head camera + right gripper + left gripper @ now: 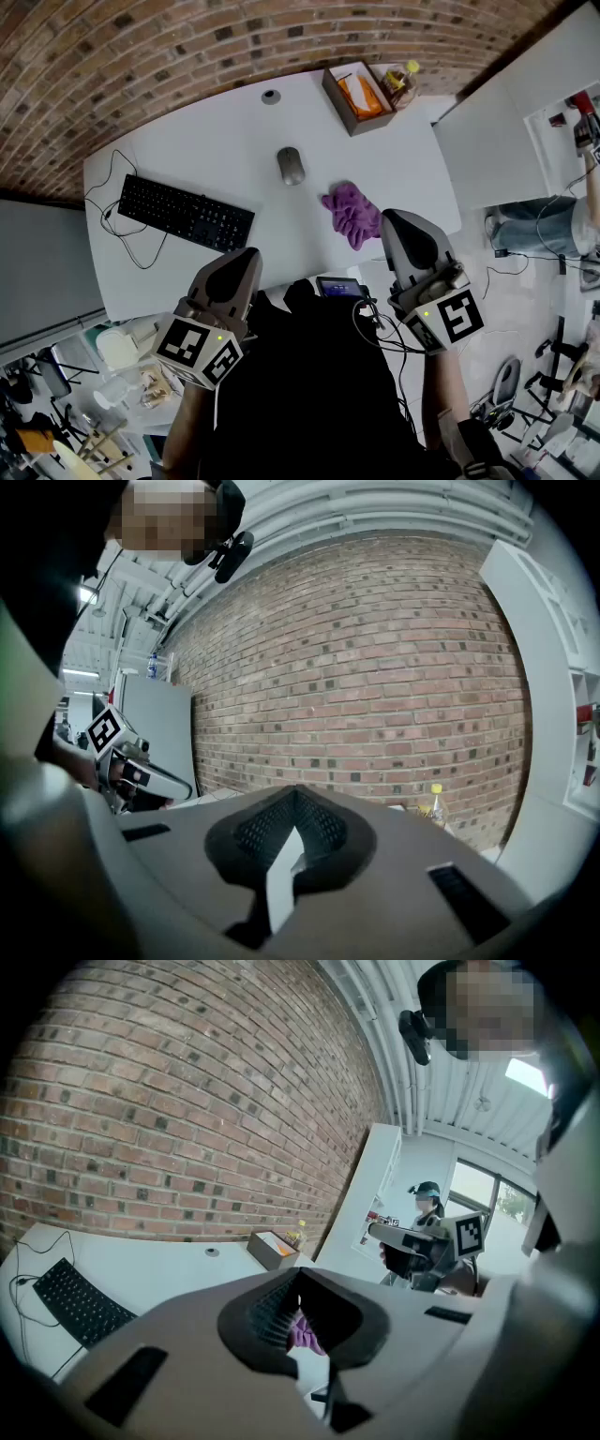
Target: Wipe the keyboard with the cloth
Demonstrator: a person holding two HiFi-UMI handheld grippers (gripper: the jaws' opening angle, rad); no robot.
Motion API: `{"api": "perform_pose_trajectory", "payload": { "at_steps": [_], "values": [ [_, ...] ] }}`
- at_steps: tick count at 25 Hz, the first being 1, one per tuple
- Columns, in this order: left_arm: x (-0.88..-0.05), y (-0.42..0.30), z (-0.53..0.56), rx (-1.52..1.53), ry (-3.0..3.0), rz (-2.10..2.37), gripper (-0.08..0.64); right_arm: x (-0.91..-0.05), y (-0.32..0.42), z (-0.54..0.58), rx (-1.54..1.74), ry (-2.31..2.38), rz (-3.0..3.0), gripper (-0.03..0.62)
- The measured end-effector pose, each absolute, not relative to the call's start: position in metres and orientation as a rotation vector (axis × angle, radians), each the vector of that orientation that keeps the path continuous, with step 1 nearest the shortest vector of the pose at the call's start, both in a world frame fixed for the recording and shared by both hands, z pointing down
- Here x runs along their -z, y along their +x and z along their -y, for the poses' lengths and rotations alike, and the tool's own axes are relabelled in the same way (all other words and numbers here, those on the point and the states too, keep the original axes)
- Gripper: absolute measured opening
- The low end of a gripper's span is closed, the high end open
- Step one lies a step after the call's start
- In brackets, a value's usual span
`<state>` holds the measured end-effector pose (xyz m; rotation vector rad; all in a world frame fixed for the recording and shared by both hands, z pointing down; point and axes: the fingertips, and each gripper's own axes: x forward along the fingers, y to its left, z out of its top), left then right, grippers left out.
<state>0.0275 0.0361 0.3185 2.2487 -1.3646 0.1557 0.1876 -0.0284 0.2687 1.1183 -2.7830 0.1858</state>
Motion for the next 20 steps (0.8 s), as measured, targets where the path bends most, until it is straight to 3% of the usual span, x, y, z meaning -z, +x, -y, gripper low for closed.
{"api": "perform_pose_trajectory", "payload": {
  "at_steps": [20],
  "values": [
    [-0.333, 0.073, -0.014, -0.205, 2.337, 1.19, 0.015, -0.282, 0.211, 0.017, -0.305, 1.267, 2.723, 0.018]
  ]
}}
